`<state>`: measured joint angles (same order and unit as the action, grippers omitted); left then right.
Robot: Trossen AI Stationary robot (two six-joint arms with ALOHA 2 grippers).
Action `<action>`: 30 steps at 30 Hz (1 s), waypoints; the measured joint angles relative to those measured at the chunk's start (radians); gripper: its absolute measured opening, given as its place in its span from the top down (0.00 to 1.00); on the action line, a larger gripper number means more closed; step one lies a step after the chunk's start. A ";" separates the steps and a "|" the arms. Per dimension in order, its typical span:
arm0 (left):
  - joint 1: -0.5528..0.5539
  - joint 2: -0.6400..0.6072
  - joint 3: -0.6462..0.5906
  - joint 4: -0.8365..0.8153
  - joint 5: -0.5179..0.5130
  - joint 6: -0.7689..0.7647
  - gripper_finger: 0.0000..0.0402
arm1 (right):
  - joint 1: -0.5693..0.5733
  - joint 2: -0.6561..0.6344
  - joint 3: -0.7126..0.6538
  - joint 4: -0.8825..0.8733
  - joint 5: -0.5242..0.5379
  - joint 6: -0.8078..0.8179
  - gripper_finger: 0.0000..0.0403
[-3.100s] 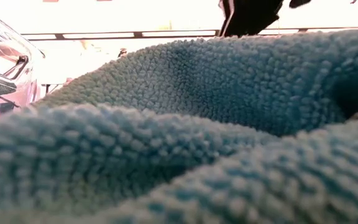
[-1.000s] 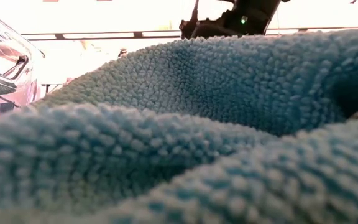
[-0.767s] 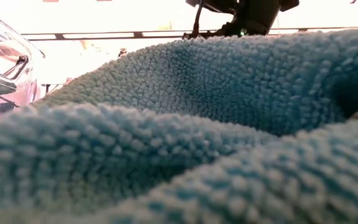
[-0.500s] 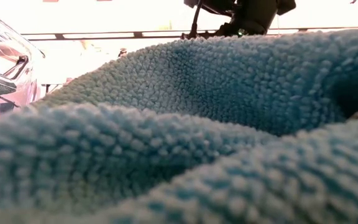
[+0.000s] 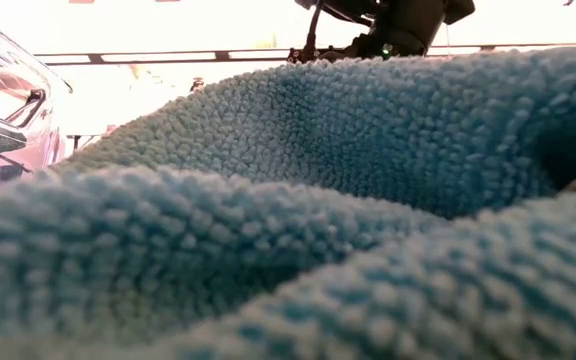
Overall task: Sort microfiber towel by color & place in baskets
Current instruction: Put the light blue microfiber towel into the right transparent bin
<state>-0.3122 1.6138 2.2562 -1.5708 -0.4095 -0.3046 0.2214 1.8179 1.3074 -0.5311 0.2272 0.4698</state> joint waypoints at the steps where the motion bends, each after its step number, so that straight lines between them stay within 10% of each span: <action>1: 0.000 0.000 0.000 0.000 0.000 0.000 0.69 | 0.000 0.000 0.007 -0.007 0.000 0.000 0.97; 30: 0.000 0.000 0.000 0.000 0.000 -0.025 0.69 | 0.050 -0.285 0.242 -0.043 0.007 -0.077 0.98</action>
<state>-0.3122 1.6138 2.2559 -1.5709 -0.4095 -0.3293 0.2719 1.5331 1.5492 -0.5737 0.2347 0.3923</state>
